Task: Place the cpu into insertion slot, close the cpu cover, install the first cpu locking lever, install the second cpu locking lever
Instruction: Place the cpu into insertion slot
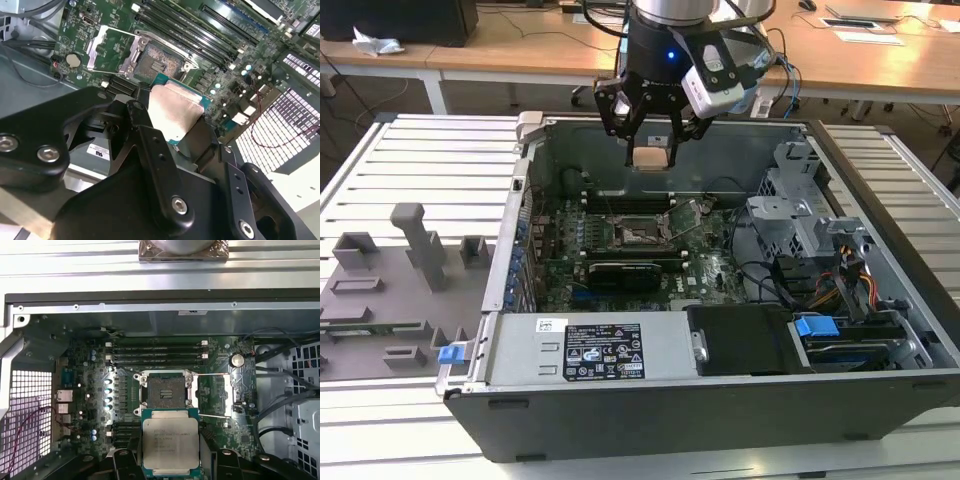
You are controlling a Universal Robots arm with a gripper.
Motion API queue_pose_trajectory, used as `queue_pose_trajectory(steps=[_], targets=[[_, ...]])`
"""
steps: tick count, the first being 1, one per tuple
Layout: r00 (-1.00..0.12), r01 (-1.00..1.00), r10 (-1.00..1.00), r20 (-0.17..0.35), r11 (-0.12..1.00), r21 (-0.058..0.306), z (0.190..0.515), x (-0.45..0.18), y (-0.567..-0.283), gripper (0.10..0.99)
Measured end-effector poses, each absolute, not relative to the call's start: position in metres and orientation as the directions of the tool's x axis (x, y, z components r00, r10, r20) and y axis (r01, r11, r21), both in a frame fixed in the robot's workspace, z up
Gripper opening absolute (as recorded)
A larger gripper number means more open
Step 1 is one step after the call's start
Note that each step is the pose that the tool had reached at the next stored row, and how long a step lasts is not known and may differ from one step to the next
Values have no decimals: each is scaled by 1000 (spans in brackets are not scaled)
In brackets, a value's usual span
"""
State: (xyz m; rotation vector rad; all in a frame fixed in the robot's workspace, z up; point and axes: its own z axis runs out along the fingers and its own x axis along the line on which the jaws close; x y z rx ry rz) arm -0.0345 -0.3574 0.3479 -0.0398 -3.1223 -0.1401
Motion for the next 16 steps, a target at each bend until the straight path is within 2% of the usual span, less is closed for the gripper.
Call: queue_pose_trajectory(steps=[16], targets=[[-1000, 26, 25, 17, 996, 89, 319, -34, -357, 541]])
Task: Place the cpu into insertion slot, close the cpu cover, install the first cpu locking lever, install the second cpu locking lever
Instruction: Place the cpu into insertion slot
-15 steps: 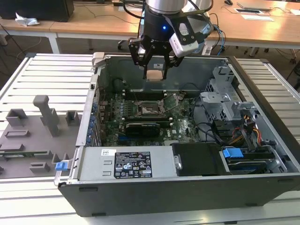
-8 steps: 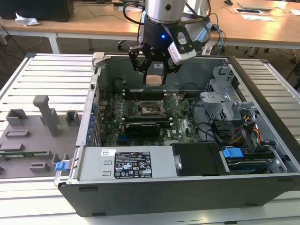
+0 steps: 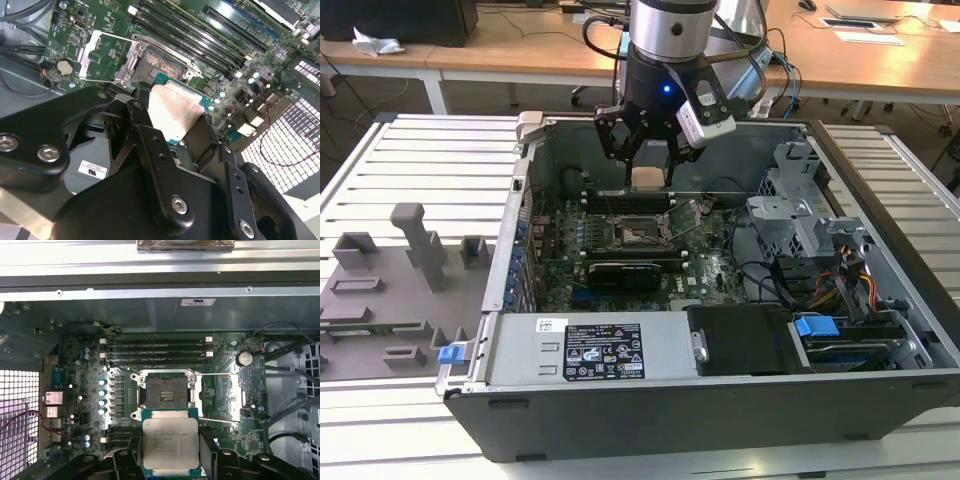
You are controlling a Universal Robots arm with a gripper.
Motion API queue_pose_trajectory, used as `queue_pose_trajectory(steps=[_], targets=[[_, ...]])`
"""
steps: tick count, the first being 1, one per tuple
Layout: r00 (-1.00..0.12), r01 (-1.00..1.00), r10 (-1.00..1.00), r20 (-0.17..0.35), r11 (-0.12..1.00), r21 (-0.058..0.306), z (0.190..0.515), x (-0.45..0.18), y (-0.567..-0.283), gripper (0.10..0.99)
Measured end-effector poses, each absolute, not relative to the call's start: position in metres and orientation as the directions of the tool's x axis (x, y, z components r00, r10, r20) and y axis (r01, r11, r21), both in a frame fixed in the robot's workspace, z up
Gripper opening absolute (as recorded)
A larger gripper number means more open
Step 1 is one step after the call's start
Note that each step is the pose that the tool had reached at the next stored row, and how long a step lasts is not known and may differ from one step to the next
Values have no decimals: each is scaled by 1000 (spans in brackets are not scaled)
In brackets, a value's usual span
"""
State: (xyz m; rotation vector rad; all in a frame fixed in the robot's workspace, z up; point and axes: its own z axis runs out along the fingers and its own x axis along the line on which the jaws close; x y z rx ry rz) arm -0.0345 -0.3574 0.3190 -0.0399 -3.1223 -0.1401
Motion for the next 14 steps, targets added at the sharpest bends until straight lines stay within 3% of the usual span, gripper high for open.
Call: queue_pose_trajectory(steps=[14], targets=[[-991, 134, 133, 17, 987, 89, 307, -34, -357, 541]])
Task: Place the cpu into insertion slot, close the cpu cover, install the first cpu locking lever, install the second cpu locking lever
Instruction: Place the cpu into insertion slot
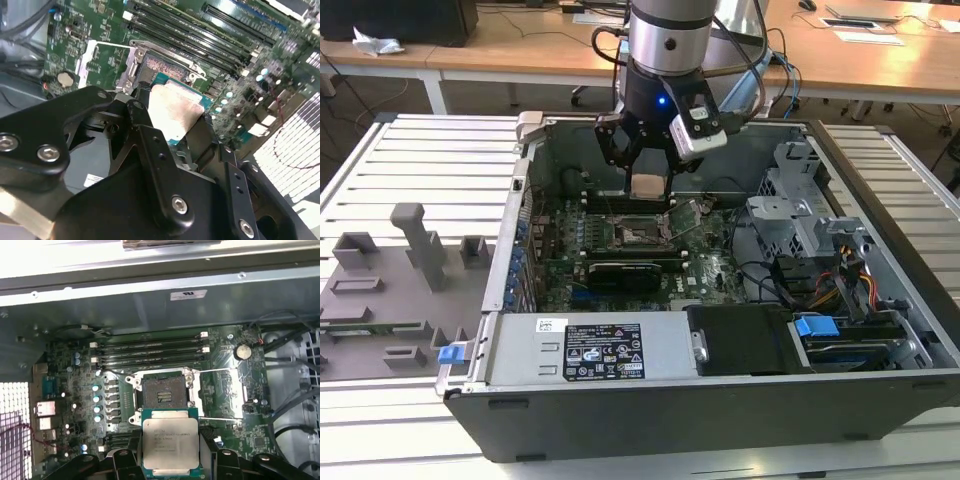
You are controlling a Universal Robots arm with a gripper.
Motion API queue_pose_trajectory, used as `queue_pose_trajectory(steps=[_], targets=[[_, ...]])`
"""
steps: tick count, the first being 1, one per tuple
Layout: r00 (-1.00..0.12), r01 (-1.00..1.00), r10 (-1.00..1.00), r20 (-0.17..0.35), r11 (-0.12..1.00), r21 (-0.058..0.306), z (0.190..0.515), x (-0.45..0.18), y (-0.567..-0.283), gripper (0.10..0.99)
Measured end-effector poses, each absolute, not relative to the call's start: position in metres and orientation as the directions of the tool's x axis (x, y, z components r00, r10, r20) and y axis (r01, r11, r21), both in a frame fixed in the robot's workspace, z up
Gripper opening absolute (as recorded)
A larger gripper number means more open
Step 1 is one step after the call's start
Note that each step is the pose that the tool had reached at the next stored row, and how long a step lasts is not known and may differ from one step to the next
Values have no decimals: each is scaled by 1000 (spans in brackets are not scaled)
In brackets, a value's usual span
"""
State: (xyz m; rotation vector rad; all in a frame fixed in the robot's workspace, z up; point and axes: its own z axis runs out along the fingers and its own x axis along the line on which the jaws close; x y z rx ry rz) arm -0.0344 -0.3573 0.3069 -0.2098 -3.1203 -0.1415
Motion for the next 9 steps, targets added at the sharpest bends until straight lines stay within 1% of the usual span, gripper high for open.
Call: queue_pose_trajectory(steps=[9], targets=[[-948, 317, 317, 17, 944, 89, 302, -34, -357, 541]])
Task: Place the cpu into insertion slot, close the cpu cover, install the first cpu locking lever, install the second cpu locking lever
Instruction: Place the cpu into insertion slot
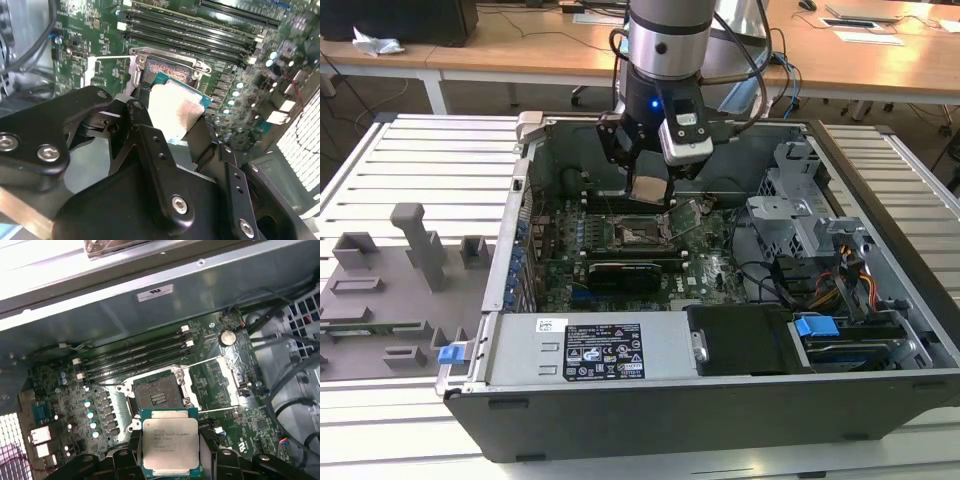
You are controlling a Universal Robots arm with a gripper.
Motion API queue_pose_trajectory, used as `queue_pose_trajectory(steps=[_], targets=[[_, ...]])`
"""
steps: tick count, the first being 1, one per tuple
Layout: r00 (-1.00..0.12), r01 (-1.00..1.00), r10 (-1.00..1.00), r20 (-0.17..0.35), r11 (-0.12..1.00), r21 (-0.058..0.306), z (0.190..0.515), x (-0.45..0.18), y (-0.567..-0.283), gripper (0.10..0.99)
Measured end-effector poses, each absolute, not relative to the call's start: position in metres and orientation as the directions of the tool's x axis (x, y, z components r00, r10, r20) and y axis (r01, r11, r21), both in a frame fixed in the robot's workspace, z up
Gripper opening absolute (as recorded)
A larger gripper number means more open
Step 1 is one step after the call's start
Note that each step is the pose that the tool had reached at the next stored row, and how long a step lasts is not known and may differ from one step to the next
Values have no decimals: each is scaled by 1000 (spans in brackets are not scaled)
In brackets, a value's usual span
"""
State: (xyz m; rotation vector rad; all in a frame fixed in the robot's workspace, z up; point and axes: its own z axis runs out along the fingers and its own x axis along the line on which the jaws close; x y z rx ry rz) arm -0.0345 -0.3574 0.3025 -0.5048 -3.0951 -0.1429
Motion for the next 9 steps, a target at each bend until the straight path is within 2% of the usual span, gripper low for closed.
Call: queue_pose_trajectory(steps=[9], targets=[[-875, 483, 483, 17, 871, 89, 299, -34, -357, 541]])
